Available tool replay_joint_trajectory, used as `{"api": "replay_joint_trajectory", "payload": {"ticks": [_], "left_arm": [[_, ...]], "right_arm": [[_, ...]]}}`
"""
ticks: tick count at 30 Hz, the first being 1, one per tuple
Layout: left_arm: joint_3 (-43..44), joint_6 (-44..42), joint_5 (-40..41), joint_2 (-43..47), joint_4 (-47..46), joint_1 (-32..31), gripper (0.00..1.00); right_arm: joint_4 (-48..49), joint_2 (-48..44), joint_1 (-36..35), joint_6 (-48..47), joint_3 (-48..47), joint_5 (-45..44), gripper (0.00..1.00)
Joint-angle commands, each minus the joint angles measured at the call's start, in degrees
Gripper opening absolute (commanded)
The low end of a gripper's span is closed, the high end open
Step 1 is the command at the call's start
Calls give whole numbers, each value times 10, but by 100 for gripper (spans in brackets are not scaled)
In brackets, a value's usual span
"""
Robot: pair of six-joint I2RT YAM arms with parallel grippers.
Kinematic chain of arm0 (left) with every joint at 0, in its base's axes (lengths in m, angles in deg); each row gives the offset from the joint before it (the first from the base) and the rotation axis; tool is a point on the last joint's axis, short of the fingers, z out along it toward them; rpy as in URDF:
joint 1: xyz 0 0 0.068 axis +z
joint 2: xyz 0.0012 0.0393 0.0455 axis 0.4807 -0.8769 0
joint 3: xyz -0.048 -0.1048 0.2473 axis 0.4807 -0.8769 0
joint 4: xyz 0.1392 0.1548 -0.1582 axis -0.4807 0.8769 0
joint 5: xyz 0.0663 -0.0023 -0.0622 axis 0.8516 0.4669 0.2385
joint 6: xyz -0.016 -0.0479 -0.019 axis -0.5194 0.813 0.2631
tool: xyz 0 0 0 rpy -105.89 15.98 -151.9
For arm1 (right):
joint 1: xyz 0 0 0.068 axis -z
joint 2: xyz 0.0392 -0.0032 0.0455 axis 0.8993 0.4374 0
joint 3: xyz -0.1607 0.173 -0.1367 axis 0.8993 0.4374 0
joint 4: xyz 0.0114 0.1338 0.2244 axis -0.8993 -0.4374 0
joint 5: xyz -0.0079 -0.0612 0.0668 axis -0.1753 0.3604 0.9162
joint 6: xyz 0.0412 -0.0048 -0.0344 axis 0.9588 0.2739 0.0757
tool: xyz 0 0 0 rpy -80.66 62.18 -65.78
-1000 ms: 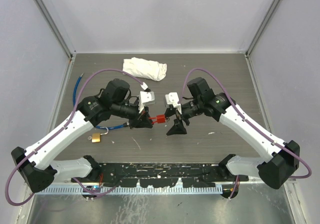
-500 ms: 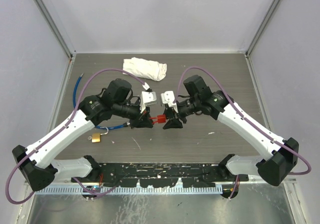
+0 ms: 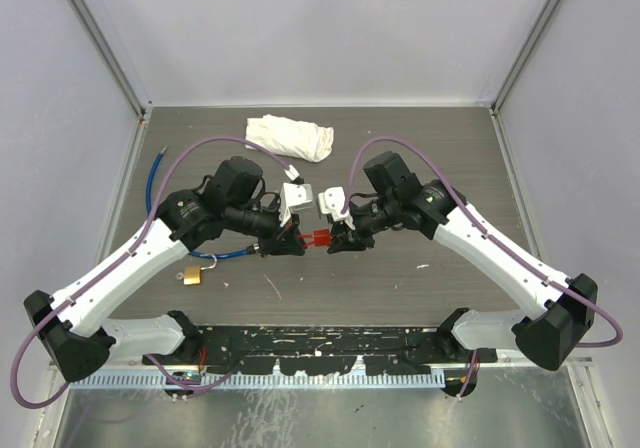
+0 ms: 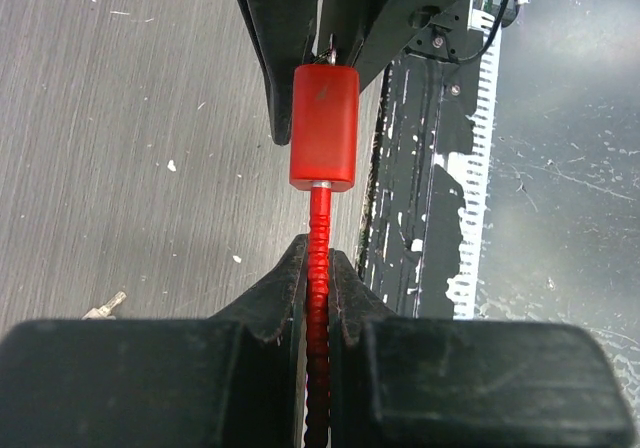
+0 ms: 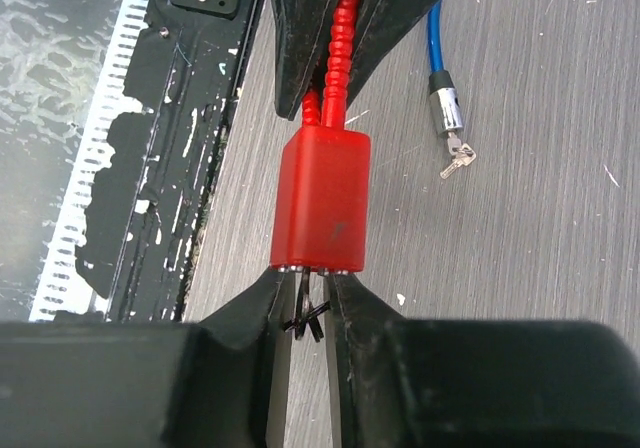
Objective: Lock with the key
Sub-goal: Remove the key from the lock.
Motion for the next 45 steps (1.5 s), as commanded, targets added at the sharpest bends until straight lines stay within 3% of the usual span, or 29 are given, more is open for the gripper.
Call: {"api": "replay_joint_trajectory", "payload": {"ticks": [1,4,11,17,20,23,28,30,34,38,40,43,45], "left_arm": [[25,-5,-9,2,-10,-2,0],[24,-7,-8,3,-6,-3,0],[-5,-66,27,30,-6,-4,0],[-68,-114,115,76,-49,-14,0],[-80,-104,124,84,-59,-14,0],[-82,-63,66,79,-63,-5,0],[-80,18,-183,9,-60,19,0],[-52,13,-203,-29,-15,19,0],[-29,-34,-74,-26,19,10,0],[-78,-98,178,39,-66,-46,0],[-97,-120,252,59,-104,-72,0],[-103,-123,263,62,-115,-83,0],[-97,-106,212,57,-100,-78,0]], "right_arm": [[-4,4,-8,-10,-30,-7,16],[-27,9,-12,-29,-40,-12,2],[-94,51,-18,8,-89,-33,1],[-169,90,-18,61,-116,96,1],[-154,70,-20,63,-104,51,1],[-115,23,-41,19,-80,-64,1],[-58,-39,-71,-71,-38,-170,1],[-69,-27,-72,-63,-53,-191,1],[-128,15,-45,3,-94,-91,1],[-191,65,21,45,-115,57,1],[-209,86,46,61,-118,116,1],[-248,107,46,25,-119,155,1],[-223,89,31,26,-107,107,1]]}}
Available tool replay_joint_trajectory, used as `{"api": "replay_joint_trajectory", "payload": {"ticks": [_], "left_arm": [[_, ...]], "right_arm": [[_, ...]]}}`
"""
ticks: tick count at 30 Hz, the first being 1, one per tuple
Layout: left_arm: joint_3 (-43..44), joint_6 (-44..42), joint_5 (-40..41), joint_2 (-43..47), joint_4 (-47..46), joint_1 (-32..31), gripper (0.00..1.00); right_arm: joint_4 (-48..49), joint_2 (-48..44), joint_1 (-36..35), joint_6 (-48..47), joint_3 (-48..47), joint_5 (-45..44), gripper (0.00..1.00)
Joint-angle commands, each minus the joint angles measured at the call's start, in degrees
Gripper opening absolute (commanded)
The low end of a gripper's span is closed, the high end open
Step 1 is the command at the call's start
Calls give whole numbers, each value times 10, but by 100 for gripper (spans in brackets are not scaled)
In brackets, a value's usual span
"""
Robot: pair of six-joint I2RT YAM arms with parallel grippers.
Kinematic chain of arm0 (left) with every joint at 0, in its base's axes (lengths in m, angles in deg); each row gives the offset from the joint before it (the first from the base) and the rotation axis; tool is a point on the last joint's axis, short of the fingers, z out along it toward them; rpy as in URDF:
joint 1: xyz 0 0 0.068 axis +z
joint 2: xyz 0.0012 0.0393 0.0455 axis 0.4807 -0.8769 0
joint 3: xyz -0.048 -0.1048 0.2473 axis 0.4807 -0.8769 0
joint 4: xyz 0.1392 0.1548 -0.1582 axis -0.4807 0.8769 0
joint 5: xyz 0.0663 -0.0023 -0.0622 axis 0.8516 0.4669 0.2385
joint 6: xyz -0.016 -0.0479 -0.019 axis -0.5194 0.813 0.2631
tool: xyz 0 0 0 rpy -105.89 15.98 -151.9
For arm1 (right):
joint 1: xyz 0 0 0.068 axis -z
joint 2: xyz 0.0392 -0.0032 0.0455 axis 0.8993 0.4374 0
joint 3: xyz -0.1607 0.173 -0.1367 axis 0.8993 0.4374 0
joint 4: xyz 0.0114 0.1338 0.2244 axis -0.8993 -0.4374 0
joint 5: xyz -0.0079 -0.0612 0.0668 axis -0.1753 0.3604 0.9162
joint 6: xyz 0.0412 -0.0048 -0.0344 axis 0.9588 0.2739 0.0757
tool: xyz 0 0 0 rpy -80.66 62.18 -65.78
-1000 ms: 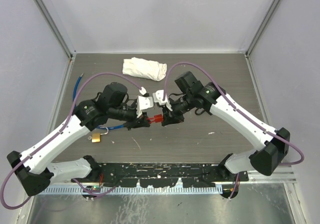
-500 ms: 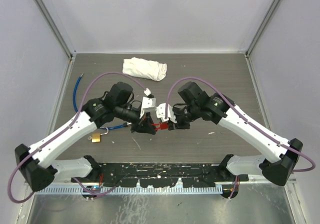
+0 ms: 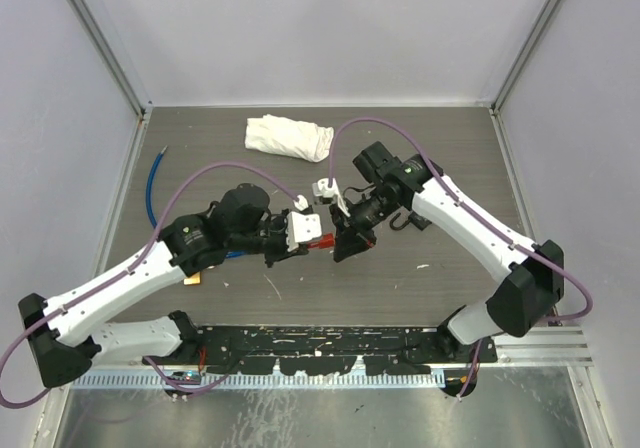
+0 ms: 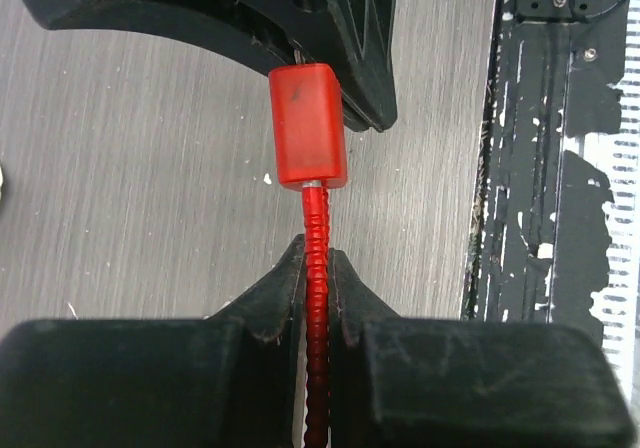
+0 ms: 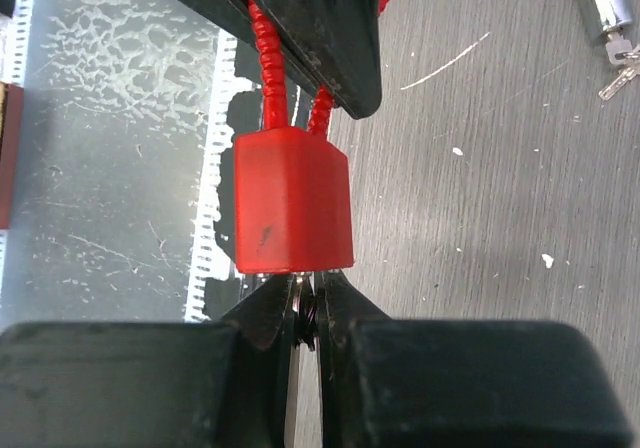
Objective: Lock with the key
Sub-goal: Remove the key from the lock.
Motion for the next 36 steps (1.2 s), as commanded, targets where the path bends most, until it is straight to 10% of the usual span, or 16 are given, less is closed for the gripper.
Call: {"api": "replay_joint_trajectory", "payload": {"ticks": [1,9,21,26,29,36], "left_arm": [[2,-5,-2,-4,21,13,0],[47,68,-373,-93,147,129,0],[-6,-34,96,-7,47,13,0],[-35,-45,127,22,27,1,0],[-34,-8,49,22,34,16,0],[16,105,-410,-82,100,147,0]], "right_arm": [[-2,-45,-13,9,-2,15,1],[123,-174,-81,-79,74,-226,1],[0,-65,-6,12,-10,36,1],[52,-92,-23,-1,28,-93,1],[107,-136,-49,-18,69,-180,1],[138,-175,-79,-40,92,-241,1]]}}
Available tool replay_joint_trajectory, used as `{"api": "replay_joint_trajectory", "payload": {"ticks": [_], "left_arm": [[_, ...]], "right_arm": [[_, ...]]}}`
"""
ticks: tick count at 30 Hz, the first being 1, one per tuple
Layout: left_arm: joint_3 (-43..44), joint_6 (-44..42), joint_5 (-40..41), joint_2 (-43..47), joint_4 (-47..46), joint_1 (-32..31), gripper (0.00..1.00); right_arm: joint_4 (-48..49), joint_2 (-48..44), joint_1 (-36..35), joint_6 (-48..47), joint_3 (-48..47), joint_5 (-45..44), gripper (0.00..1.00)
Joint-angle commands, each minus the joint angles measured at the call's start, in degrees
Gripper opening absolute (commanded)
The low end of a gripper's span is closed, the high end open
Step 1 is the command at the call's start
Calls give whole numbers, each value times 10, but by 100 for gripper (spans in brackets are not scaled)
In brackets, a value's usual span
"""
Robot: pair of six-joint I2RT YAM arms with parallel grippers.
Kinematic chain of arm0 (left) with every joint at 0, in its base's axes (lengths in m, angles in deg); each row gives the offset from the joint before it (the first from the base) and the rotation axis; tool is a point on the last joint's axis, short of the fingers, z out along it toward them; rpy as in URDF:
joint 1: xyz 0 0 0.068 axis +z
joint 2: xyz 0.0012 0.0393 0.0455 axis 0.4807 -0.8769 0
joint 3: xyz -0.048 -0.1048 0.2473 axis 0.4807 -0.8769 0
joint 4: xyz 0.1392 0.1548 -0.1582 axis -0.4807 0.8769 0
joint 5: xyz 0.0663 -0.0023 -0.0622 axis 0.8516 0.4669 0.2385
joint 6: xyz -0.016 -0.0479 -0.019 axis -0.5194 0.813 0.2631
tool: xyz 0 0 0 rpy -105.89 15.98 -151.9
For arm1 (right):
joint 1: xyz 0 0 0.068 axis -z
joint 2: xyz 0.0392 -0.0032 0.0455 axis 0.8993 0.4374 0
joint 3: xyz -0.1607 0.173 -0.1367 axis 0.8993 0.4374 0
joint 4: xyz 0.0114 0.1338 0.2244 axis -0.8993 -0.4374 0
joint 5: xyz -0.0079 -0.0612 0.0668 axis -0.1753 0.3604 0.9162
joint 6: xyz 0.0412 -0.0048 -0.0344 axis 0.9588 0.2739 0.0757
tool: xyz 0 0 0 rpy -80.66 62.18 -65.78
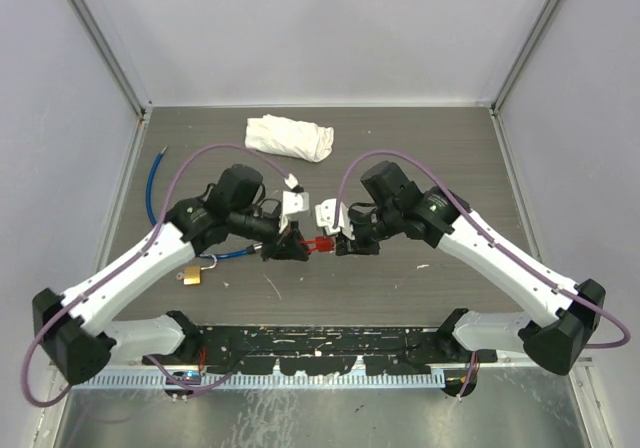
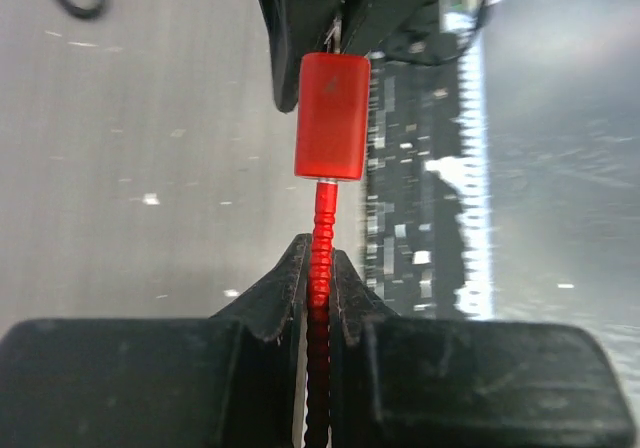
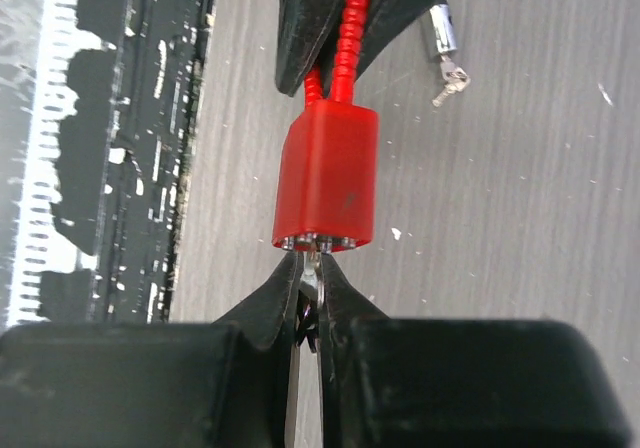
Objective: Lock with the key
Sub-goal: Remove the key from the lock.
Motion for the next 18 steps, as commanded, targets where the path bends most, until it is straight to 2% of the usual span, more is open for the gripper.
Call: {"api": "replay_joint_trajectory", "payload": {"ticks": [1,3,5,7,9,12,15,16,18], "left_arm": [[42,61,-247,-75,117,61,0],[58,53,-234,-97,142,61,0],[61,37,-152,-95,135,55,0],[49,23,-13,-55,93,33,0],[7,-17,166,-2,28,-13,0],[-60,-68,320,60,-52,-60,0],[-73,-61,322,74,-52,-59,0],[-67,-47,288,71,-38,-54,0],[-53,-9,165,57,-13,-34,0]], "right_arm": [[10,-48,-12,-25,13,-67,1],[6,-45,-12,-19,10,-56,1],[-9,-31,0,8,-5,-15,1],[-34,-7,27,33,-24,70,1],[-61,19,69,53,-41,150,1],[-130,62,128,33,-65,249,1],[-190,81,142,-26,-83,254,1],[-177,69,142,-27,-71,240,1],[-122,31,141,-13,-47,188,1]]}}
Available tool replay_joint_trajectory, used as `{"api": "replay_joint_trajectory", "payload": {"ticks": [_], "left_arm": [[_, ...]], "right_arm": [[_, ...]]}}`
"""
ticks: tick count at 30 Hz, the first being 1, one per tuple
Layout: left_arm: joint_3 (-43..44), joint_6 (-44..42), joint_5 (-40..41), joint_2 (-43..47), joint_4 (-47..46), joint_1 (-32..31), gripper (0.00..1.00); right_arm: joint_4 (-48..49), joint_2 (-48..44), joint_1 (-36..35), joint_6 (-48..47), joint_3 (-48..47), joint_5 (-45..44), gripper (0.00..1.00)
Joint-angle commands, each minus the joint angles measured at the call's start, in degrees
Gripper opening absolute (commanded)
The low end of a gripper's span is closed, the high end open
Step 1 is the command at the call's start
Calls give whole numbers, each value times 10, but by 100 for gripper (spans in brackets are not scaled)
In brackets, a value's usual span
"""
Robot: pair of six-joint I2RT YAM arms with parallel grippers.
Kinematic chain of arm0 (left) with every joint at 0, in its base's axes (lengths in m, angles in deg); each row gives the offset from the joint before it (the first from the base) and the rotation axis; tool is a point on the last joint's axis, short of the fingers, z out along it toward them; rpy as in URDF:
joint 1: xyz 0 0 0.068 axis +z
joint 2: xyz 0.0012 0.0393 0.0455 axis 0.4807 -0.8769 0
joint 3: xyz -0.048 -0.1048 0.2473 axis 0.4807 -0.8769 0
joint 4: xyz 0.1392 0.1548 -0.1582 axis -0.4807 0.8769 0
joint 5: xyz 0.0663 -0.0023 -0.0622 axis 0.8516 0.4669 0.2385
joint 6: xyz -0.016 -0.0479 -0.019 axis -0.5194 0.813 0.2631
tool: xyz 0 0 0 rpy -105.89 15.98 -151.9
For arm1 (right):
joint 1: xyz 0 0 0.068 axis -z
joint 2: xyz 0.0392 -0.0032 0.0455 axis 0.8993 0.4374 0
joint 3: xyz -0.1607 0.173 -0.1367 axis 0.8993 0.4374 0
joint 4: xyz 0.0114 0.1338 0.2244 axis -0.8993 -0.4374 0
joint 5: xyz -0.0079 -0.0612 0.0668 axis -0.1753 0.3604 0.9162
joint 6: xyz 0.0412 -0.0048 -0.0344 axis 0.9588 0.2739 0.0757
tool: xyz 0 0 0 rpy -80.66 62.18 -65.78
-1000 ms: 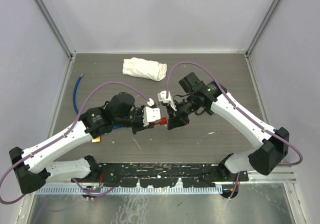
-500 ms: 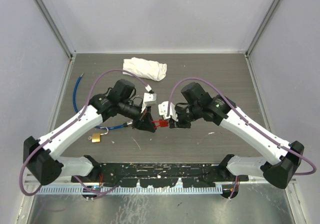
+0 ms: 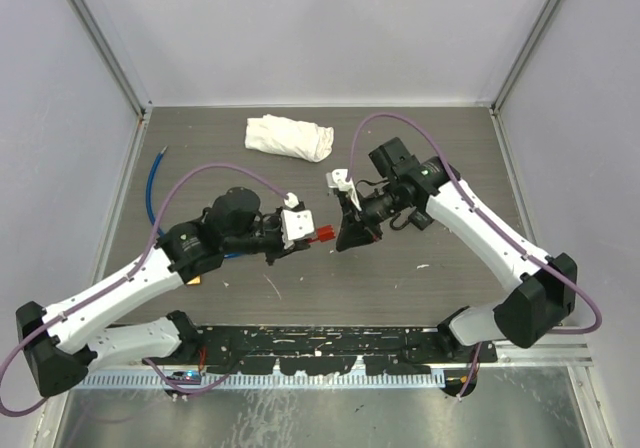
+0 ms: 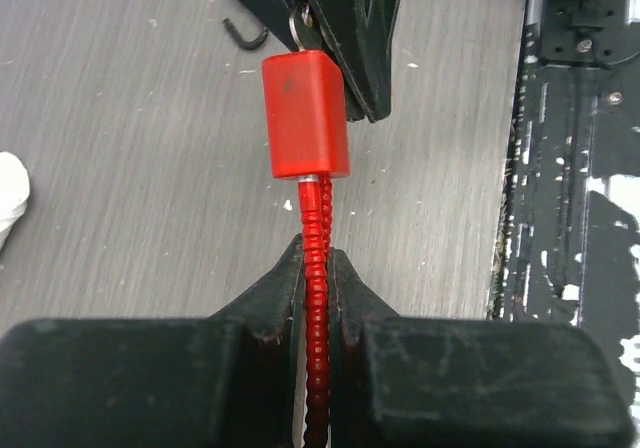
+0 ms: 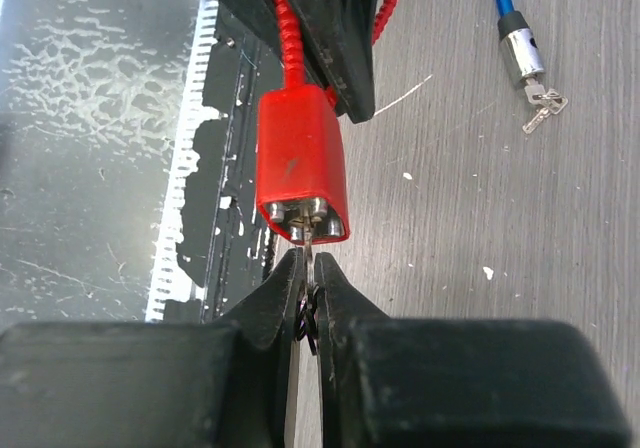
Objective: Lock with the key
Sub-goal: Remove the key from the lock.
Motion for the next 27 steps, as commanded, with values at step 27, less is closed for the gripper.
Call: {"api": "replay_joint_trajectory", "payload": {"ticks": [27], "left_arm": [[2,44,49,-52,97,12,0]], "right_arm": [[47,-112,62,14,56,-65,1]]}}
